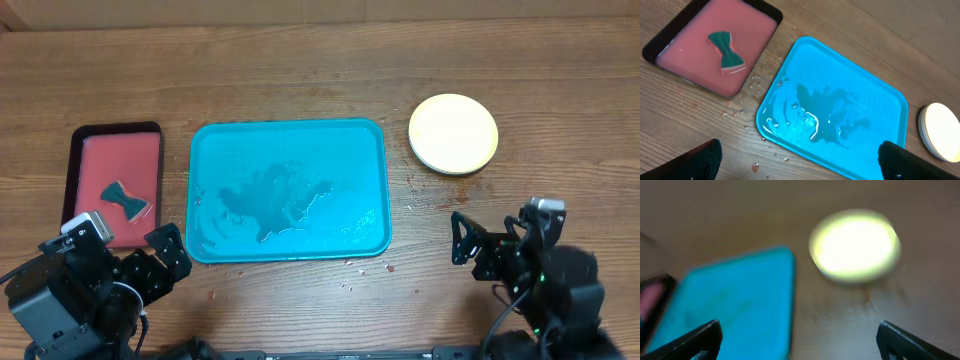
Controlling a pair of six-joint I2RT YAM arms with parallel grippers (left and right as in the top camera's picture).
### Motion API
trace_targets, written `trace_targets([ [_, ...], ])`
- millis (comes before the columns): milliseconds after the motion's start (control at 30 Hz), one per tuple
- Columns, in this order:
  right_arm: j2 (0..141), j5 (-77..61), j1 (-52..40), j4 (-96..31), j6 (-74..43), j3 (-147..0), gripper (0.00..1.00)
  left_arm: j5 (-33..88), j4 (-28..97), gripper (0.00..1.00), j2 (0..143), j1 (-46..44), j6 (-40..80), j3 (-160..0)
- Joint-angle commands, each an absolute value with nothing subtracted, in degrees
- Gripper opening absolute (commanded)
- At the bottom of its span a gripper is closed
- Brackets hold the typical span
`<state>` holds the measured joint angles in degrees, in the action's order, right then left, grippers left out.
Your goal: Clean dirty plates on tray and stack at the side
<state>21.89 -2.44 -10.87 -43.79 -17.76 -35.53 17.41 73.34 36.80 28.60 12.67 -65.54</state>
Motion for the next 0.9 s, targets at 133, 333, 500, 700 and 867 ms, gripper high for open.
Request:
trace_targets([
  [133,5.45,-12.38,-4.73,-26.72,-14.83,-16.03,1.00,17.85,73.28,1.00,36.69,28.73,11.79,-65.30],
  [333,0.12,-12.97,-1.67,-14.59,-14.98,-8.21,1.00,17.85,73.28,1.00,36.69,28.75,11.79,-65.30],
  [500,0.16,-12.71,0.10,-3.40,-14.96,-3.73,1.00,17.85,73.28,1.00,36.69,28.73,11.79,-65.30],
  [700,0.16,-10.02,0.45,2.44,-14.72,-0.47,1.00,17.85,73.28,1.00,36.69,28.73,11.79,-65.30],
  [867,0.16,-8.62,0.45,-4.36,-12.97,-0.47,1.00,17.85,73.28,1.00,36.69,28.73,11.79,-65.30],
])
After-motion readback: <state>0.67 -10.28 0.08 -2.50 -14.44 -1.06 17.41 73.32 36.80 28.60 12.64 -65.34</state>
